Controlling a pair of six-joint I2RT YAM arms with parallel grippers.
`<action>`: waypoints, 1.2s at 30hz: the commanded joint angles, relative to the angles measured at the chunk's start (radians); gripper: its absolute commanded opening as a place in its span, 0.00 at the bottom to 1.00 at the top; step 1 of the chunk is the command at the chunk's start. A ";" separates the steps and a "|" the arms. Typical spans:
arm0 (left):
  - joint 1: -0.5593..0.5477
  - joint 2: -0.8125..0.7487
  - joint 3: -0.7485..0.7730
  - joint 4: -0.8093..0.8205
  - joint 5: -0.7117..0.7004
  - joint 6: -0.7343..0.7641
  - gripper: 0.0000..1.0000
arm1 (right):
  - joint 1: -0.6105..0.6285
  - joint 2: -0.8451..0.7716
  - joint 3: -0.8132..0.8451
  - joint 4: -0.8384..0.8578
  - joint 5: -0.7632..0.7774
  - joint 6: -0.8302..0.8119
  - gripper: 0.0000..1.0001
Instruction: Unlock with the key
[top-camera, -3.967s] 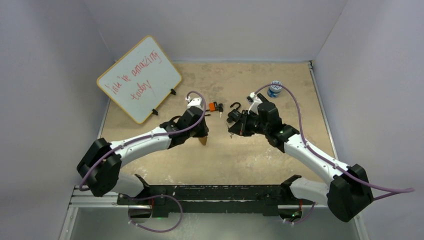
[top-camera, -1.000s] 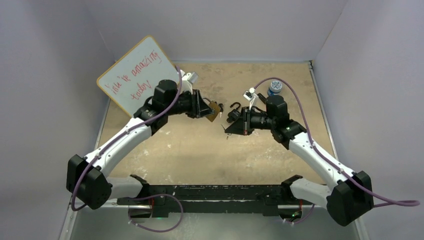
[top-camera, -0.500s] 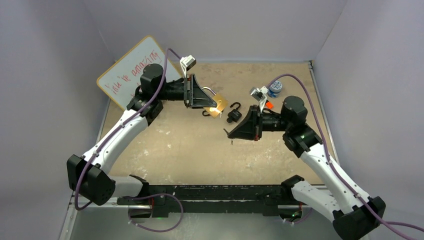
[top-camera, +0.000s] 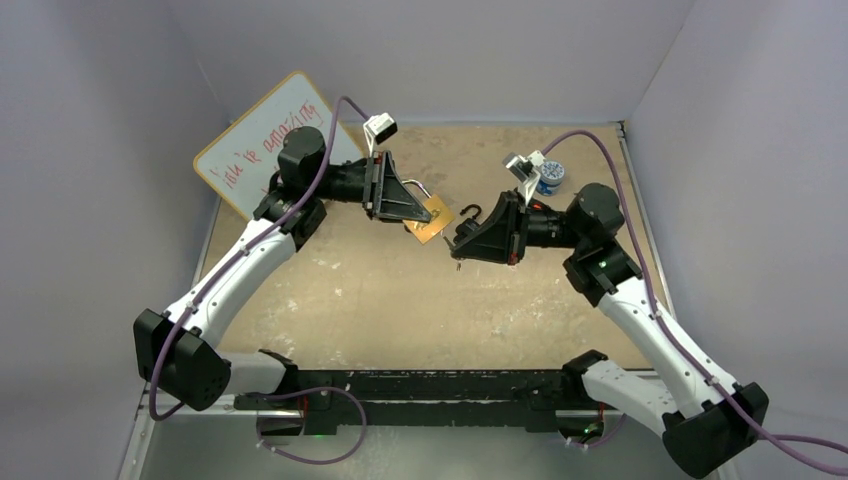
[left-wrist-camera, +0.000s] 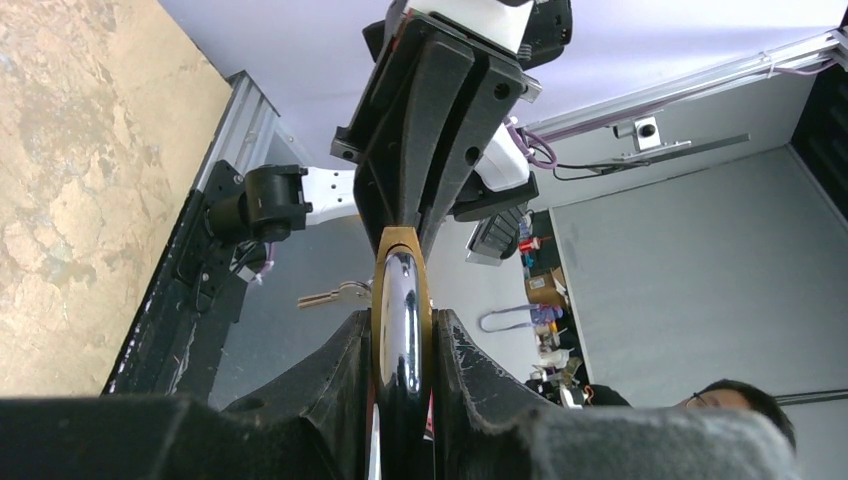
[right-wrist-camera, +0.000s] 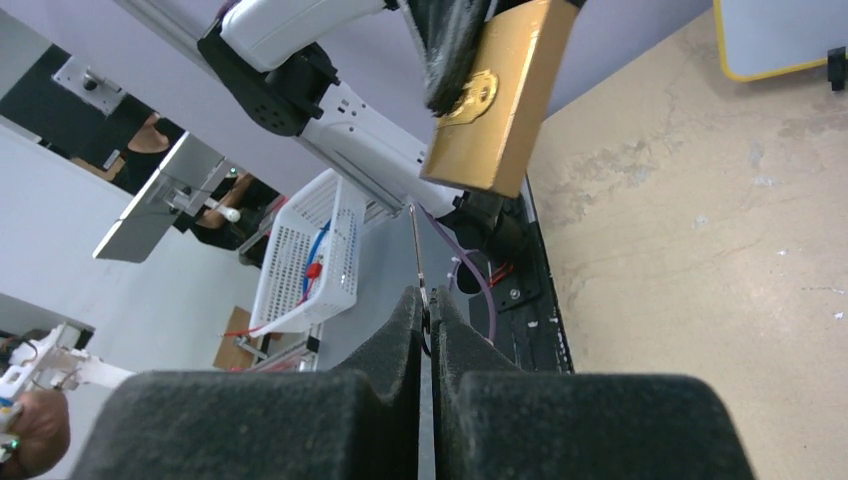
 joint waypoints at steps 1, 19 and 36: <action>0.003 -0.018 0.040 0.109 0.022 -0.029 0.00 | -0.001 0.025 0.049 0.064 0.036 0.041 0.00; 0.003 -0.021 0.029 0.123 0.010 -0.027 0.00 | -0.001 0.061 0.070 0.050 0.055 0.050 0.00; 0.003 -0.043 0.060 -0.016 -0.048 0.153 0.00 | 0.000 0.050 0.058 0.074 0.047 0.073 0.00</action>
